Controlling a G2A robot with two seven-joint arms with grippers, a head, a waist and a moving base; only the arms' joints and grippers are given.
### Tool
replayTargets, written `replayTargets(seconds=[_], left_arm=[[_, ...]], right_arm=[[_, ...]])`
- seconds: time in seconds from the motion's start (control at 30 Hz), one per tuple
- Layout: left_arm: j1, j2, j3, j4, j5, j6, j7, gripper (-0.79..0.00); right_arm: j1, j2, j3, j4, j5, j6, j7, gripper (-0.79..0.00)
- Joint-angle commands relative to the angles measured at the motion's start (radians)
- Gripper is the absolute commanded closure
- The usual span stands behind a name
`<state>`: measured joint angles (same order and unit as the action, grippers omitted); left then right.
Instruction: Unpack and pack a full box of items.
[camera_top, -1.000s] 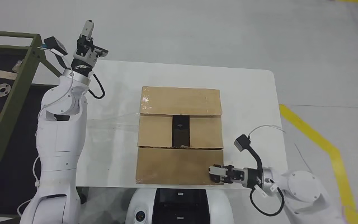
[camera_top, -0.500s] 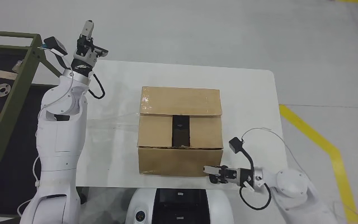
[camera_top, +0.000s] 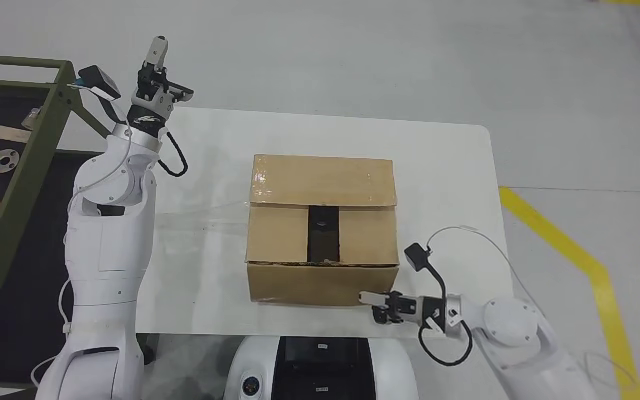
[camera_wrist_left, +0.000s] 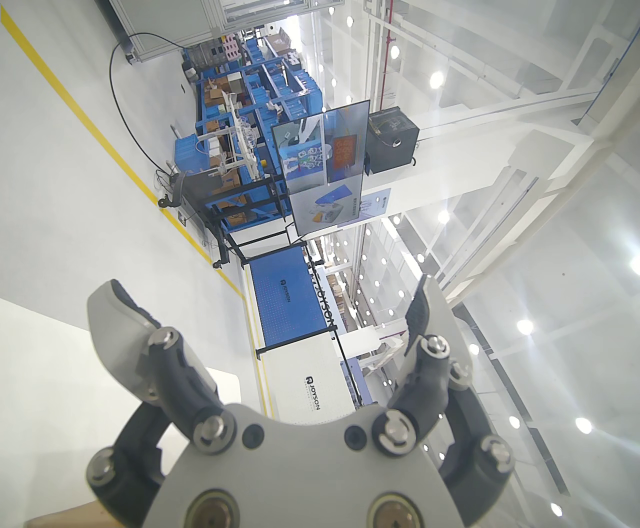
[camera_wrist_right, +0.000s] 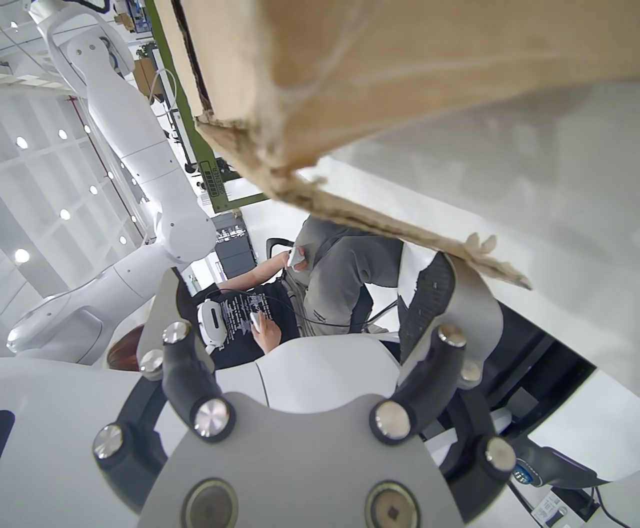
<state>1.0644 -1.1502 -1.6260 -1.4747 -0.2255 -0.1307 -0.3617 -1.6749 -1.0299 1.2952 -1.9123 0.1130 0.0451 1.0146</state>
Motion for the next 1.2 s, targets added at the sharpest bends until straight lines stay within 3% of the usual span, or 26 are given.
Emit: replayTargets(seconds=[0.0, 0.5, 1.17], left_arm=[[0.0, 0.0, 0.0, 0.0, 0.0, 0.0, 0.0, -0.785], [0.0, 0.0, 0.0, 0.0, 0.0, 0.0, 0.0, -0.785], [0.0, 0.0, 0.0, 0.0, 0.0, 0.0, 0.0, -0.785]], right_arm=[[0.005, 0.0, -0.005, 0.006, -0.001, 0.001, -0.006, -0.785], [0.012, 0.008, -0.017, -0.007, 0.03, 0.003, -0.004, -0.785], [-0.001, 0.028, 0.139, -0.128, 0.179, -0.03, -0.03, -0.785]])
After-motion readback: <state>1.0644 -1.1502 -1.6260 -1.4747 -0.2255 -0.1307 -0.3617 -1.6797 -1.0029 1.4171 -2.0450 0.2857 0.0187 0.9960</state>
